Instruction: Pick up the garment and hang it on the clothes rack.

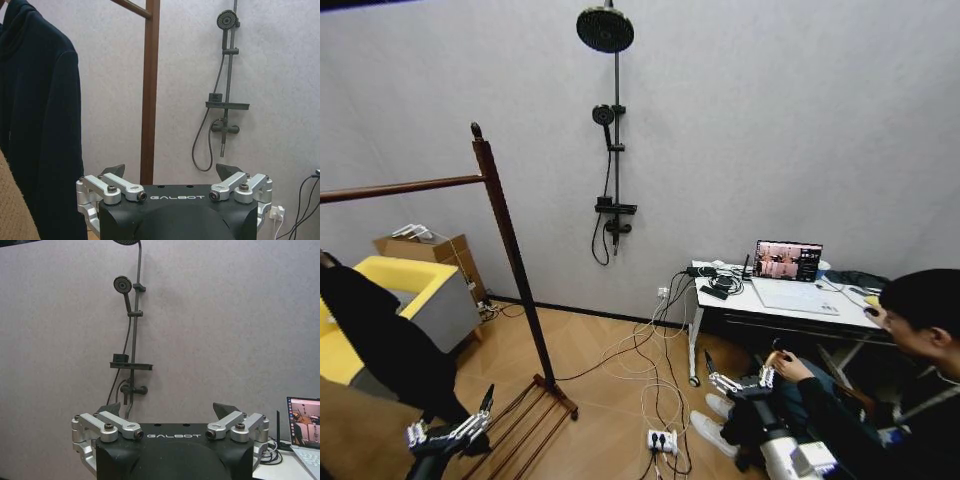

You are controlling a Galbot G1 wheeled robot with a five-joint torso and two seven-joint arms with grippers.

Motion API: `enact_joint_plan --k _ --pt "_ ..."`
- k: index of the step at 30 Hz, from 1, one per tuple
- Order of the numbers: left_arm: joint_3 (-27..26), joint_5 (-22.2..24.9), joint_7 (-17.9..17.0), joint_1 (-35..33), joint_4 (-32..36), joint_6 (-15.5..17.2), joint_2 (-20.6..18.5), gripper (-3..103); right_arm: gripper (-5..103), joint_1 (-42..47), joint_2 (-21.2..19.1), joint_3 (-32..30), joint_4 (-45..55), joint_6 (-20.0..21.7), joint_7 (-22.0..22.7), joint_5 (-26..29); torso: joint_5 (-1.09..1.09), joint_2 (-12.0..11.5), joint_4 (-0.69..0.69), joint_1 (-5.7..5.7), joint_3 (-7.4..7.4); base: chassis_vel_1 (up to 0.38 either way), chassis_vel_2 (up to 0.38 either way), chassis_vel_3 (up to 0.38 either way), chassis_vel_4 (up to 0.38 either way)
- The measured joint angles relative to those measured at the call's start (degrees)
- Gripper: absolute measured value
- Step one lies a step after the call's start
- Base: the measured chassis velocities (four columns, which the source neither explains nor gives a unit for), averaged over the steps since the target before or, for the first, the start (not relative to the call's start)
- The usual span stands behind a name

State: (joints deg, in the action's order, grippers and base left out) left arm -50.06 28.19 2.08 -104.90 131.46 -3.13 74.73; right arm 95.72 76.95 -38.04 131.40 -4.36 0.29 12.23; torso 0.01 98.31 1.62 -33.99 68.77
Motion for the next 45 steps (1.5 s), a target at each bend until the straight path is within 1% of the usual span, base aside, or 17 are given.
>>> enact_joint_plan --k 11,26,27,32,34,36,37,45 --pt "0.0 0.0 0.0 0.0 0.0 0.0 0.0 100 100 0.0 0.0 0.0 0.0 0.0 0.0 0.0 -0.01 0.0 0.01 0.0 0.0 -0.025 -0.014 -0.046 -0.045" --pt "0.0 0.0 0.0 0.0 0.0 0.0 0.0 100 100 0.0 0.0 0.0 0.0 0.0 0.0 0.0 0.0 0.0 0.01 0.0 0.0 -0.099 -0.102 -0.086 -0.094" --pt "0.0 0.0 0.0 0.0 0.0 0.0 0.0 100 100 0.0 0.0 0.0 0.0 0.0 0.0 0.0 -0.01 0.0 0.03 0.0 0.0 -0.111 -0.131 -0.109 -0.122" --pt "0.0 0.0 0.0 0.0 0.0 0.0 0.0 100 100 0.0 0.0 0.0 0.0 0.0 0.0 0.0 -0.01 0.0 0.03 0.0 0.0 -0.099 -0.097 -0.097 -0.102" --pt "0.0 0.0 0.0 0.0 0.0 0.0 0.0 100 100 0.0 0.0 0.0 0.0 0.0 0.0 0.0 -0.01 0.0 0.03 -0.01 0.0 0.0 0.0 0.0 0.0" --pt "0.0 0.0 0.0 0.0 0.0 0.0 0.0 100 100 0.0 0.0 0.0 0.0 0.0 0.0 0.0 -0.01 0.0 -0.02 -0.01 0.0 0.0 0.0 0.0 0.0" --pt "0.0 0.0 0.0 0.0 0.0 0.0 0.0 100 100 0.0 0.0 0.0 0.0 0.0 0.0 0.0 -0.01 0.0 -0.02 -0.01 0.0 0.0 0.0 0.0 0.0" --pt "0.0 0.0 0.0 0.0 0.0 0.0 0.0 100 100 0.0 0.0 0.0 0.0 0.0 0.0 0.0 -0.01 0.0 0.01 -0.03 0.01 0.095 -0.057 -0.092 0.048"
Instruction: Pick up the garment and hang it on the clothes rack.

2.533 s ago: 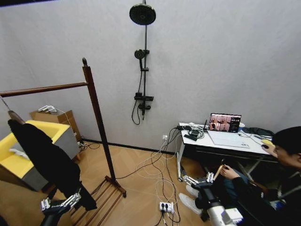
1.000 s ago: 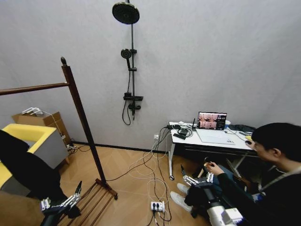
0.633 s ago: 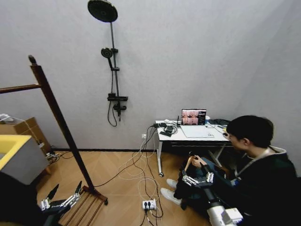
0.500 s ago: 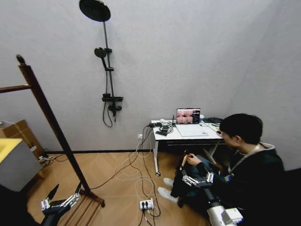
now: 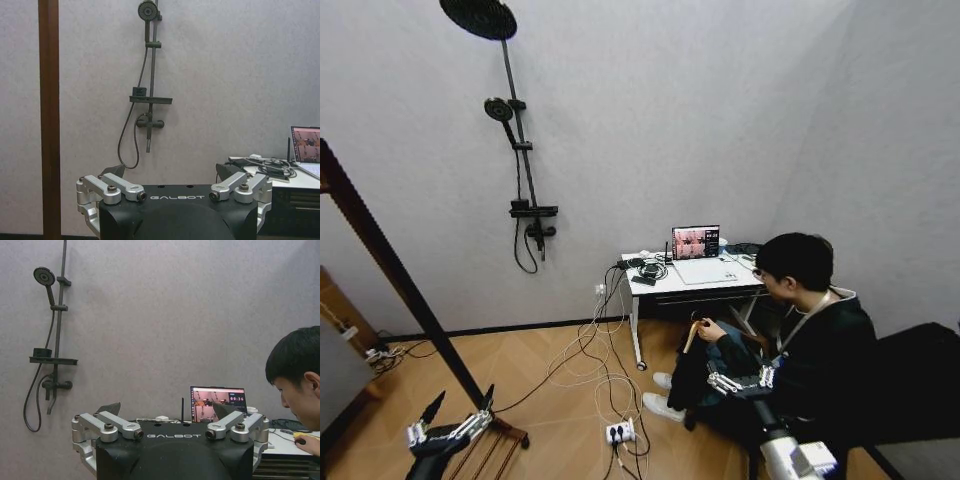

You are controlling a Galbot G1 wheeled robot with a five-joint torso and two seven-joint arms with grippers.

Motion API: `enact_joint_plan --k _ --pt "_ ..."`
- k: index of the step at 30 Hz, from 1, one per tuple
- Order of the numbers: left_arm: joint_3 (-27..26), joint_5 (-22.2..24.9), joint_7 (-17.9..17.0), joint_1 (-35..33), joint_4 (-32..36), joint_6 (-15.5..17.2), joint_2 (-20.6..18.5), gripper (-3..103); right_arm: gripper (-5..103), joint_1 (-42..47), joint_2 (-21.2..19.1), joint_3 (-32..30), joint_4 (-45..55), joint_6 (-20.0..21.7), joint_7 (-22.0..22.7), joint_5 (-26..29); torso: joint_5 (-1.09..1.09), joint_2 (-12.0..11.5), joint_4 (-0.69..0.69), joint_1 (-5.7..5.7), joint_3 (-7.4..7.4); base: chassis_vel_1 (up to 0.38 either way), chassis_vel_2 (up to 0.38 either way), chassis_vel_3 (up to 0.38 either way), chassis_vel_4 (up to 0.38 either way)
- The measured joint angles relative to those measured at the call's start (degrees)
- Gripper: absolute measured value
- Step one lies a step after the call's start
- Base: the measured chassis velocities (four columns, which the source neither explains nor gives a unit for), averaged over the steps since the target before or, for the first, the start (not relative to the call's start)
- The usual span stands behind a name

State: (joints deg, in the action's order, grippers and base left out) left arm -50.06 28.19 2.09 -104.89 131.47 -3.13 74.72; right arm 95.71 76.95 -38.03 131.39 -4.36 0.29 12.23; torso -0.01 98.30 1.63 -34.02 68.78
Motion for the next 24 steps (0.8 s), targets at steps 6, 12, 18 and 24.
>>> enact_joint_plan --k 6,12,18,24 --pt "0.0 0.0 0.0 0.0 0.0 0.0 0.0 100 100 0.0 0.0 0.0 0.0 0.0 0.0 0.0 0.01 0.0 -0.01 0.03 0.0 0.203 -0.165 -0.2 0.176" --pt "0.0 0.0 0.0 0.0 0.0 0.0 0.0 100 100 0.1 0.0 0.0 0.0 0.0 0.0 0.0 0.02 0.0 -0.02 0.1 -0.03 0.156 -0.163 -0.168 0.147" --pt "0.0 0.0 0.0 0.0 0.0 0.0 0.0 100 100 0.0 0.0 0.0 0.0 0.0 0.0 0.0 0.0 0.0 -0.01 0.01 0.0 0.009 -0.014 -0.016 0.009" --pt "0.0 0.0 0.0 0.0 0.0 0.0 0.0 100 100 0.0 0.0 0.0 0.0 0.0 0.0 0.0 0.02 0.0 0.0 -0.03 0.01 -0.089 0.016 0.008 -0.078"
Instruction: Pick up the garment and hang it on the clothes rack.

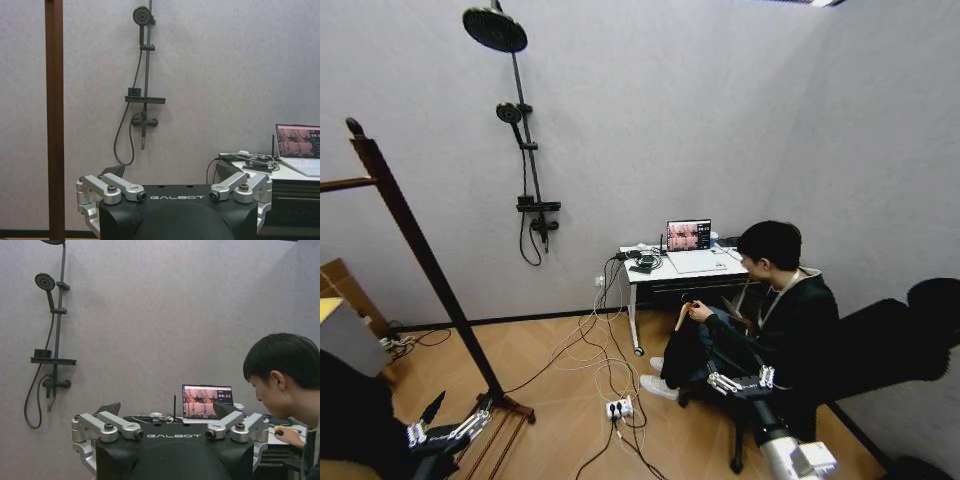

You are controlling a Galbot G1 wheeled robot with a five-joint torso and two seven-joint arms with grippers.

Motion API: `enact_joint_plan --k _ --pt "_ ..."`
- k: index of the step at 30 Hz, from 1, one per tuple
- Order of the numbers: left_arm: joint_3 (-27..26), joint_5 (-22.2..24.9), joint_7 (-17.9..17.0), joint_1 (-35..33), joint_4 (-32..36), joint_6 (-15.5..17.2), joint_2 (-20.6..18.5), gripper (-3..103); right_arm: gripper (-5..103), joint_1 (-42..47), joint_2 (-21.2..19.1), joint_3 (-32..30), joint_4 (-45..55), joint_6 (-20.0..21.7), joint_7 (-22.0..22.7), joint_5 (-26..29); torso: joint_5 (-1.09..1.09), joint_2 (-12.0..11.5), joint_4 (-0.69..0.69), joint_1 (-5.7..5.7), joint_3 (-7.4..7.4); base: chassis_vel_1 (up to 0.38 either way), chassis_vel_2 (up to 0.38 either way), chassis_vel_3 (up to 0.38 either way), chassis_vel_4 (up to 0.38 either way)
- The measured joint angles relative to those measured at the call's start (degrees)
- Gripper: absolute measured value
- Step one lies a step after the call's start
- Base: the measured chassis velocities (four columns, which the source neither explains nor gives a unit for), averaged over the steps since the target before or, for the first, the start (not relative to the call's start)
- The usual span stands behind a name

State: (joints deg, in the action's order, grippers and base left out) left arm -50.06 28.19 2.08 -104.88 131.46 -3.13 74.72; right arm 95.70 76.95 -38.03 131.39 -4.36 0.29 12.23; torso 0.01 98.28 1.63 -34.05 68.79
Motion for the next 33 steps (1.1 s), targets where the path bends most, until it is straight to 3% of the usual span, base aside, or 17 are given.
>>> enact_joint_plan --k 33 --pt "0.0 0.0 0.0 0.0 0.0 0.0 0.0 100 100 0.0 0.0 0.0 0.0 0.0 0.0 0.0 -0.02 0.0 0.0 0.06 -0.02 -0.01 -0.022 -0.022 -0.013"
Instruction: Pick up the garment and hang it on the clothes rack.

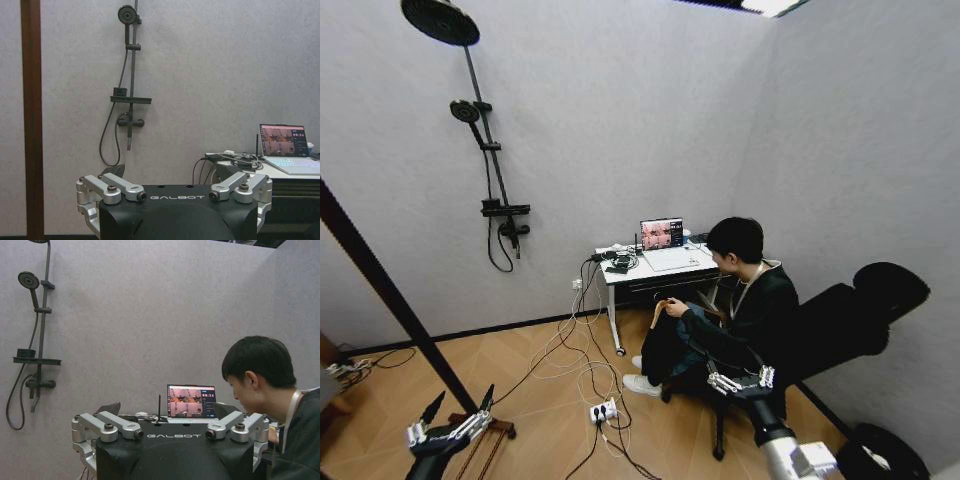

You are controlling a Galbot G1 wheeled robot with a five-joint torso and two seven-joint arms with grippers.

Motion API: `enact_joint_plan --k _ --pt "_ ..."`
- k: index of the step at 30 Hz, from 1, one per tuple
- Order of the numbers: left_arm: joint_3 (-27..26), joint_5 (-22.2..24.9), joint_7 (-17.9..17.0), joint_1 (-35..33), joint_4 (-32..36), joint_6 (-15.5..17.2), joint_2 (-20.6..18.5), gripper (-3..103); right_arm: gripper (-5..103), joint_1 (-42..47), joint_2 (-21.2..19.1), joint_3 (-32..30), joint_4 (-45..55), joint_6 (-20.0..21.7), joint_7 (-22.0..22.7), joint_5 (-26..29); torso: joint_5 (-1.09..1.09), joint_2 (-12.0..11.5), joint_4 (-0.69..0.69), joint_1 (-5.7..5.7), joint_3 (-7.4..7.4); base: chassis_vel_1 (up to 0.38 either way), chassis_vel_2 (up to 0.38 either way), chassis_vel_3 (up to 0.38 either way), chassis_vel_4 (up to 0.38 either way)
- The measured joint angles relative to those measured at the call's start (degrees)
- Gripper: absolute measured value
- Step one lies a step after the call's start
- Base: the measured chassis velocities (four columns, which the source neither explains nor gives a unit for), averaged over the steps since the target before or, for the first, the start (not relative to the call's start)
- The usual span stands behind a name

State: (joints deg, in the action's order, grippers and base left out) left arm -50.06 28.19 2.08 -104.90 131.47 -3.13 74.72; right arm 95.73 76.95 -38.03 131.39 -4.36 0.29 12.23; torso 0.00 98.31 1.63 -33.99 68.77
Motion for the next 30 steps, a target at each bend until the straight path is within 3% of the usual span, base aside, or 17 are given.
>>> enact_joint_plan --k 30 --pt "0.0 0.0 0.0 0.0 0.0 0.0 0.0 100 100 0.0 0.0 0.0 0.0 0.0 0.0 0.0 0.01 0.0 -0.01 0.0 0.0 0.008 0.008 0.028 0.029"
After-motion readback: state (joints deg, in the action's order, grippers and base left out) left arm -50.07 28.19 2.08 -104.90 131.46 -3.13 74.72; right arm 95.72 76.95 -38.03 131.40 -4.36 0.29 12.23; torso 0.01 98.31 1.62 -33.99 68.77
